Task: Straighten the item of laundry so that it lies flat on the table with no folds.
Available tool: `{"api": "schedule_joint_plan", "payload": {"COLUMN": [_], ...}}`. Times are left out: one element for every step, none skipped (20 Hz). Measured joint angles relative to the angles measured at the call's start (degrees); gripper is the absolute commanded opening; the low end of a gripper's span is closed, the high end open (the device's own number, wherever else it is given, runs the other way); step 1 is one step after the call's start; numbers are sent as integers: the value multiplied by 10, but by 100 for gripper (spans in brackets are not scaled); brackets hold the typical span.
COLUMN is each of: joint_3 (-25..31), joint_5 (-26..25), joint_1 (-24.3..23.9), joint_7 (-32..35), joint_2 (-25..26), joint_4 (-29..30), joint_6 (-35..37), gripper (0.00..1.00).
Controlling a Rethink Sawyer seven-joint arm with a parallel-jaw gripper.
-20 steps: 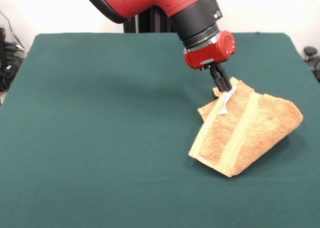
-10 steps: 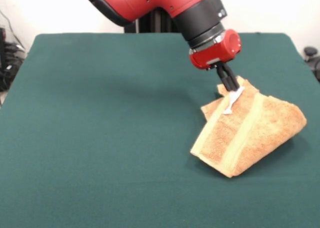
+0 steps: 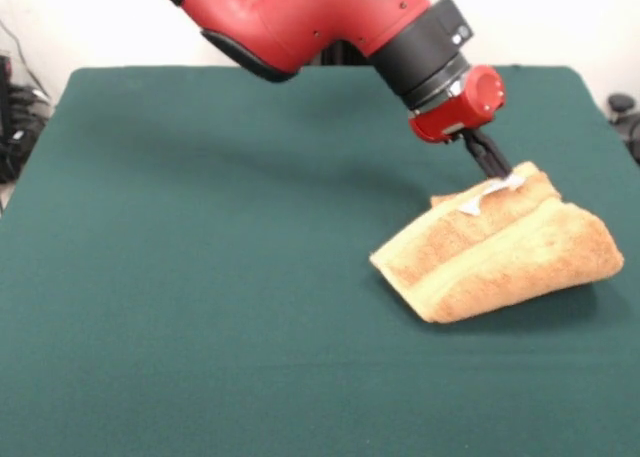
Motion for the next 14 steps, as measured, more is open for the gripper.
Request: {"api": "schedule_joint_plan", "payload": {"joint_3": [2, 3, 4, 10, 13, 14, 15, 16, 16, 16, 16, 16, 16, 16], "joint_5": [0, 0, 0, 1, 1, 1, 1, 2, 2, 2, 2, 2, 2, 2], "joint_1": [-2, -3, -5, -9, -11, -12, -13, -14, -14, -14, -14, -13, -13, -13], "joint_7": [0, 0, 0, 0, 0, 0, 0, 0, 0, 0, 0, 0, 0, 0], "joint_2": [6, 11, 16, 31, 39, 44, 49, 54, 57, 59, 63, 63, 63, 63], "joint_4": [0, 0, 0, 1, 2, 2, 3, 3, 4, 5, 10, 11, 11, 12], "joint_6": [0, 0, 0, 0, 0, 0, 0, 0, 0, 0, 0, 0, 0, 0], "gripper": [0, 0, 0, 0, 0, 0, 0, 0, 0, 0, 100, 100, 100, 100]}}
